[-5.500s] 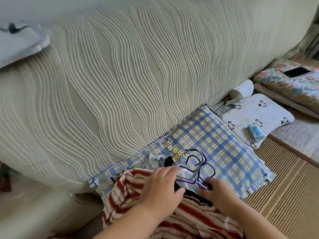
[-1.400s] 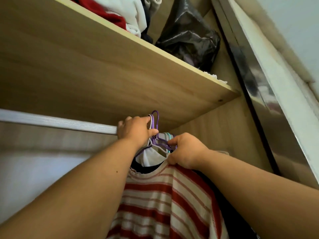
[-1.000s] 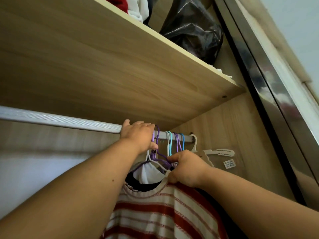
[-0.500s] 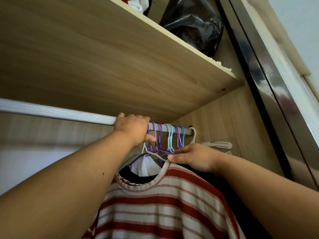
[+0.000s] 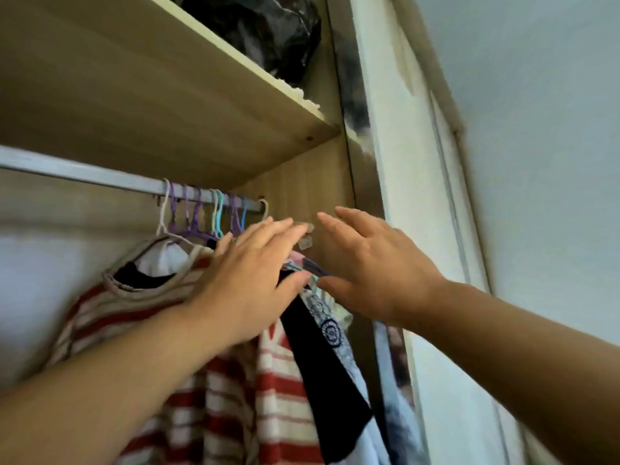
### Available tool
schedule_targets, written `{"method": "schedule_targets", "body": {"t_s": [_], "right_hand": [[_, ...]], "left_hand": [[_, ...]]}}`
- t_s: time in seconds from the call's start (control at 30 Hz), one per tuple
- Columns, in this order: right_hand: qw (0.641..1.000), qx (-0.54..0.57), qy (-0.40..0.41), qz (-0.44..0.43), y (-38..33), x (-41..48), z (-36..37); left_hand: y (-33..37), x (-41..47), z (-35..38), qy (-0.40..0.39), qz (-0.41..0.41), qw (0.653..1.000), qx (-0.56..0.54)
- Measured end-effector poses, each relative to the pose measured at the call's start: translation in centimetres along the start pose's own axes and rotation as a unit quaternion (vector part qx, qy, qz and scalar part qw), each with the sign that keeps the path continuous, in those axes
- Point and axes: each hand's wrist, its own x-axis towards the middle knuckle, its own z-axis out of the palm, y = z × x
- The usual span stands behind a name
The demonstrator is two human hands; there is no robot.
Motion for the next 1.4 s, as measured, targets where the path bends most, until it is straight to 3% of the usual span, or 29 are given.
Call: {"method": "schedule_targets", "body": {"t_s": [0.13, 0.27, 0.37, 0.57, 0.8, 0.97, 1.23, 1.4], "right_hand": [[0.991, -0.085, -0.088, 0.057, 4.1, -11.8, -4.9], [0.955, -0.139, -0.202, 0.164, 6.2, -26.3, -11.4], [0.918, -0.162, -0.265, 0.248, 5.4, -36.8, -17.4], [0.809, -0.221, -0.341, 0.425, 0.2, -56.0, -30.0], [0.641, -0.266, -0.360, 0.623, -8.3, -72.0, -41.5], [0.539, -0.274, -0.346, 0.717, -12.6, -78.6, -45.6], [0.432, -0.254, -0.314, 0.806, -11.6, -86.4, -45.2], [0.371, -0.222, -0.292, 0.853, -7.5, -92.3, -43.0]], "left_hand": [[9.5, -4.3, 1.8, -0.090, 0.060, 0.992, -0.061], [20.5, -9.5, 4.1, -0.174, 0.113, 0.965, -0.159], [30.4, -14.8, 5.1, -0.231, 0.152, 0.929, -0.248], [51.6, -27.0, 2.0, -0.353, 0.264, 0.818, -0.371], [68.0, -37.9, -5.3, -0.414, 0.423, 0.684, -0.426], [75.4, -41.8, -7.9, -0.417, 0.505, 0.616, -0.438], [84.2, -45.4, -3.7, -0.451, 0.576, 0.550, -0.403], [89.6, -46.1, 2.1, -0.460, 0.599, 0.542, -0.369]]}}
